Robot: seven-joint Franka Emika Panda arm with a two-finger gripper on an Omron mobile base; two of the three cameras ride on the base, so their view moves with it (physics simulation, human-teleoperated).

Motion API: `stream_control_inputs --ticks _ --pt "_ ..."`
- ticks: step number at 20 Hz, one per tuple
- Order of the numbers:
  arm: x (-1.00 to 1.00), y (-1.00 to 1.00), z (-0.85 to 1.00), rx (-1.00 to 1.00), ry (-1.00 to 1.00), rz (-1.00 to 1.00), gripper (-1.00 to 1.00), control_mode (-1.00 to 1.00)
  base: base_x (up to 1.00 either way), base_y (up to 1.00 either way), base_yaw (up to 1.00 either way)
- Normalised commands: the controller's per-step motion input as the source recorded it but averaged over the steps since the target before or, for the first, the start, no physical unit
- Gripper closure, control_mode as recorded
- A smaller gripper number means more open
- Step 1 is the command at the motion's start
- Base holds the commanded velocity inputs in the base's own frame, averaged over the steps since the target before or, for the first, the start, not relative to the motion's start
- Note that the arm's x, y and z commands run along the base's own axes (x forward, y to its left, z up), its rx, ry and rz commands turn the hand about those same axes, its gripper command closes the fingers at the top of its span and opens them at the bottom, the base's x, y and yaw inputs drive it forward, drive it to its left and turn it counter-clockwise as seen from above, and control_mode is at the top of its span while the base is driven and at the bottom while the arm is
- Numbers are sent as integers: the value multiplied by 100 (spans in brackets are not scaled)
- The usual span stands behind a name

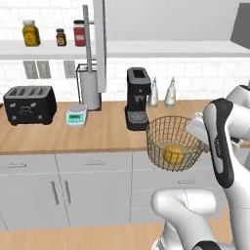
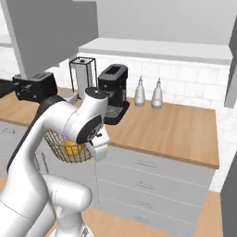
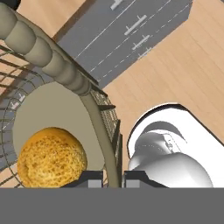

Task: Open the cabinet, pick up the bread from the cabinet and place it in the basket. Then move the basket to the dining counter.

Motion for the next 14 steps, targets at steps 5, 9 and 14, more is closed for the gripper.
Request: stream_control_inputs --ticks 5,9,14 --pt "0 0 0 0 0 0 100 100 -85 60 65" --pt "0 0 0 0 0 0 100 100 -82 54 80" --pt "0 0 0 0 0 0 100 100 -38 30 97"
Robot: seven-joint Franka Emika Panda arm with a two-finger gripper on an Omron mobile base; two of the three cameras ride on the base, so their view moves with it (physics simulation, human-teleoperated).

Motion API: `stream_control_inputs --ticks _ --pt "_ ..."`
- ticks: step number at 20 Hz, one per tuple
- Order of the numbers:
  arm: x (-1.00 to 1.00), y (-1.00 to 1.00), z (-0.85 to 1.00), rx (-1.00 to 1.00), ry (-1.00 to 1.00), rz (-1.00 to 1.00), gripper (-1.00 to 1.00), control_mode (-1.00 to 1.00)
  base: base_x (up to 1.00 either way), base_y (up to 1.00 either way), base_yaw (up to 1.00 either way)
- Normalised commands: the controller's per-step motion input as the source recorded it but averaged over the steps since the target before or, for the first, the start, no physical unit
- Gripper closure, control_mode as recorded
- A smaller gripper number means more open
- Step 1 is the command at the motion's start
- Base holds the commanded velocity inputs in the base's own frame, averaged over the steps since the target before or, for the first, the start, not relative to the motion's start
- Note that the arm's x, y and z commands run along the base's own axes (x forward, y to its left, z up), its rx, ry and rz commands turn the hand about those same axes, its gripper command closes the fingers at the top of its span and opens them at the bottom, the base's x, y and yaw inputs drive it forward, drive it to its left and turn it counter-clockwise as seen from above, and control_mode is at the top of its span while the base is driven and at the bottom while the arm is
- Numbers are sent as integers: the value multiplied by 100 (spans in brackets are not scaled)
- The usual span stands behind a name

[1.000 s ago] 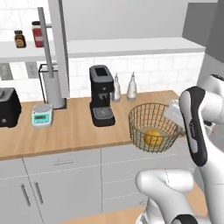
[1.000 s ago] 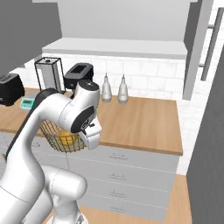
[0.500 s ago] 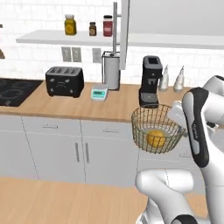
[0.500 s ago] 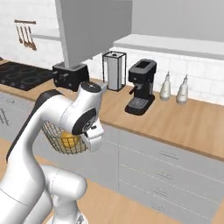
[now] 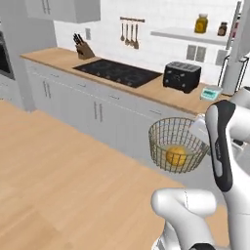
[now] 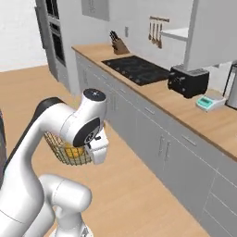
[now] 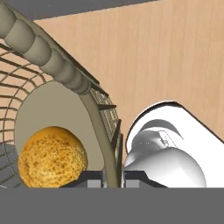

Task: Open the cabinet, pick up the bread from the cabinet and place it in the basket. Then move the basket to the dining counter.

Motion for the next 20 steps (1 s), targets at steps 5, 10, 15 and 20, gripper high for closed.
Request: stream_control_inputs --ticks 5,10,15,20 --pt "0 0 0 0 0 0 100 100 -22 15 100" --pt "0 0 0 0 0 0 100 100 -10 3 100" --pt "0 0 0 0 0 0 100 100 -33 0 93" --pt "0 0 0 0 0 0 100 100 -40 0 80"
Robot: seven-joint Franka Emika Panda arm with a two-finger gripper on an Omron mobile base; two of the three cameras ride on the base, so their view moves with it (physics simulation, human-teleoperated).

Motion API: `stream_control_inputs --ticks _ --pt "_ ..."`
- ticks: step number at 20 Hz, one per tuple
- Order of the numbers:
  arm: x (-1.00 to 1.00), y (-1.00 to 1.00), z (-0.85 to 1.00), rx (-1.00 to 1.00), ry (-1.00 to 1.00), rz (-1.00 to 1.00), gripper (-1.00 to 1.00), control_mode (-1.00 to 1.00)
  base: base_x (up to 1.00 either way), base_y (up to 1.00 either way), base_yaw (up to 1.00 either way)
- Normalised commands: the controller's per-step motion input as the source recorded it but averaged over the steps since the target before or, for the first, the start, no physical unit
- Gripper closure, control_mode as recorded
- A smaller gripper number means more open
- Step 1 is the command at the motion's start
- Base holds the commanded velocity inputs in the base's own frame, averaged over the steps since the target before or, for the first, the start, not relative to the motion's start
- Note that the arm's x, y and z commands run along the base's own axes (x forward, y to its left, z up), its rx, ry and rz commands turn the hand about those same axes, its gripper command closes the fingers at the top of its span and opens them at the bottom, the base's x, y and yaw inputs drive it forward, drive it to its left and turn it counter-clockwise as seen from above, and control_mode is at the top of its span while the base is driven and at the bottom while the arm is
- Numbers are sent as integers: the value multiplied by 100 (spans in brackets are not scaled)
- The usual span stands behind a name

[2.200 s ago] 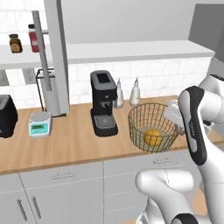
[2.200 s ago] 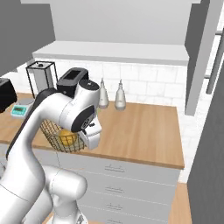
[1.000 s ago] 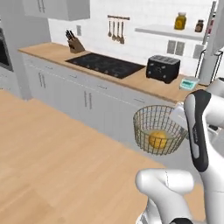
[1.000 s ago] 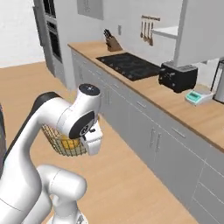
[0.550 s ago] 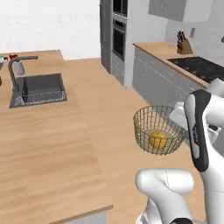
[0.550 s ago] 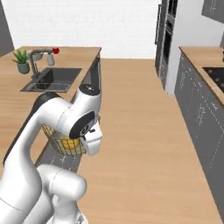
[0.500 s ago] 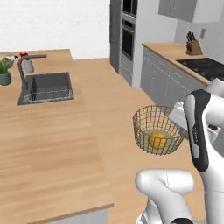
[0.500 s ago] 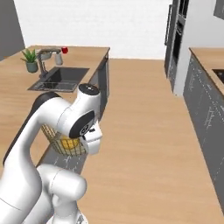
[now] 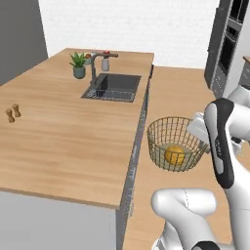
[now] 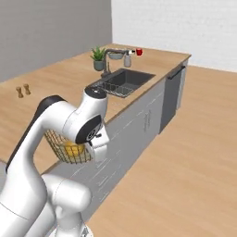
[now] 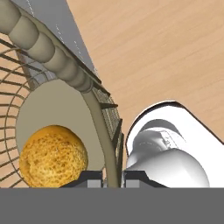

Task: Open the cabinet, pick up the bread from the cabinet and place it in the basket. Then move the basket to the dining counter.

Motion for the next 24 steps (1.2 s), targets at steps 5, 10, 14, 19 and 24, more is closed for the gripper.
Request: stream_control_inputs --ticks 5,10,14,19,24 --pt "0 0 0 0 0 0 100 100 -66 6 16" --pt "0 0 0 0 0 0 100 100 -74 36 4" --pt "0 0 0 0 0 0 100 100 -42 47 -4" --pt "0 0 0 0 0 0 100 100 24 82 -29" --pt "0 0 0 0 0 0 100 100 27 88 -43"
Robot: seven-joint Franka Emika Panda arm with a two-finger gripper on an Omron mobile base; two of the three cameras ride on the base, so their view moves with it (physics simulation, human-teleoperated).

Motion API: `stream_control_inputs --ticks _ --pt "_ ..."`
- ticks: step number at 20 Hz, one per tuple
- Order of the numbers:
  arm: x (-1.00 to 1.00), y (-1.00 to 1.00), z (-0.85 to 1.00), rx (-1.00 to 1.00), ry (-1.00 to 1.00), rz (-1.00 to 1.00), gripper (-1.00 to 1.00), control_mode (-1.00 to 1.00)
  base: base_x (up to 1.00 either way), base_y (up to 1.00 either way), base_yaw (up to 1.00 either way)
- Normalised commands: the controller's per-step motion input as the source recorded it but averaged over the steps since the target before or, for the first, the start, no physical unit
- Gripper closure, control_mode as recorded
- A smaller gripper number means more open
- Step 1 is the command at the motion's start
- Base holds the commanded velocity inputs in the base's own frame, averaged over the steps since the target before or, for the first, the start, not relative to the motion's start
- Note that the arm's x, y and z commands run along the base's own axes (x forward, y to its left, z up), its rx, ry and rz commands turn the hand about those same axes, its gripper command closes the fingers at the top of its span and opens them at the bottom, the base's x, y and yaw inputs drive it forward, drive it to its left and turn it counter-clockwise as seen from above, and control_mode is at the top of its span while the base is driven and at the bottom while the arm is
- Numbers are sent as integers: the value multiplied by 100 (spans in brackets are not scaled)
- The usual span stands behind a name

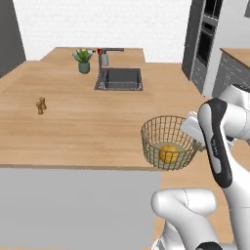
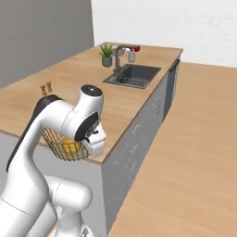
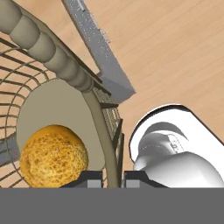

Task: Open the cabinet, pick up the bread from the cabinet and place it in the basket. Then move the basket to the dining counter.

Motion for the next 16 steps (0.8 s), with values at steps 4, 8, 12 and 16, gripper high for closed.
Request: stream_control_inputs --ticks 4,8,12,16 --pt "0 0 0 0 0 0 100 100 0 83 -46" --pt "0 0 0 0 0 0 100 100 0 84 -42" --pt "0 0 0 0 0 0 100 100 9 76 -8" --pt "0 0 0 0 0 0 100 100 24 74 17"
